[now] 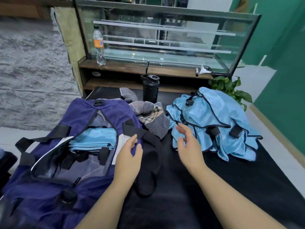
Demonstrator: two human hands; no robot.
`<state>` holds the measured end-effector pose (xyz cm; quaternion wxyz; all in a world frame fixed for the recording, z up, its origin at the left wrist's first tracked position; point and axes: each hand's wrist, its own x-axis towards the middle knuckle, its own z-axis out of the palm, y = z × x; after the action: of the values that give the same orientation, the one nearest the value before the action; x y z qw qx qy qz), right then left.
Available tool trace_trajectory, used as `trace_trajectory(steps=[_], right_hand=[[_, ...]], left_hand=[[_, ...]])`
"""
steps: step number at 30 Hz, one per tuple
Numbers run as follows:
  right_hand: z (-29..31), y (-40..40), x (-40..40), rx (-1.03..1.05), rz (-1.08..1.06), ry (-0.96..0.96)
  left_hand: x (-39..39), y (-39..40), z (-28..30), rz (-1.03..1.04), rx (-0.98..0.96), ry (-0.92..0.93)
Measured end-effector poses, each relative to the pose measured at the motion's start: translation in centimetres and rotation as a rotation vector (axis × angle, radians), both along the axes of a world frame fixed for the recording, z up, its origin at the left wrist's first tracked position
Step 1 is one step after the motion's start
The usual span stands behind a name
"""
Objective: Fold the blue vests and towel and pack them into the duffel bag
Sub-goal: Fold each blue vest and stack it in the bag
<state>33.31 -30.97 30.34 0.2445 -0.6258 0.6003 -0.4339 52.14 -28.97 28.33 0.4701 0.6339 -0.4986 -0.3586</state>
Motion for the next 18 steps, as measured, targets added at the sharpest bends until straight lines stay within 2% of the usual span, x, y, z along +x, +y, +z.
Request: trace_trajectory(steps=[3, 7, 11, 13, 15, 18], right_hand=[[0.1, -0.9, -4.0, -0.051, -0.158, 0.113], [0.5, -2.5, -9.1, -0.058, -0.368, 0.328], [1.7, -4.9, -12.7, 0.075, -0.537, 0.255], [2.3, -5.8, -13.8, 0.204, -0.495, 0.232], [2.8, -6.4, -14.2, 0.338, -0.363, 0.201], [3.5, -6.2, -13.5, 0.298, -0.301, 0.122]], left_hand=[[0.2, 0.8, -1.1, -0.048, -0.005, 0.015], [0.4, 1.5, -1.9, -0.169, 0.039, -0.147], [0.1, 1.8, -1.8, -0.214, 0.057, -0.209], [0.1, 1.9, -1.7, -0.223, 0.072, -0.207], [0.2, 1.9, -1.6, -0.231, 0.082, -0.211], [0.3, 2.1, -1.1, -0.219, 0.082, -0.176]])
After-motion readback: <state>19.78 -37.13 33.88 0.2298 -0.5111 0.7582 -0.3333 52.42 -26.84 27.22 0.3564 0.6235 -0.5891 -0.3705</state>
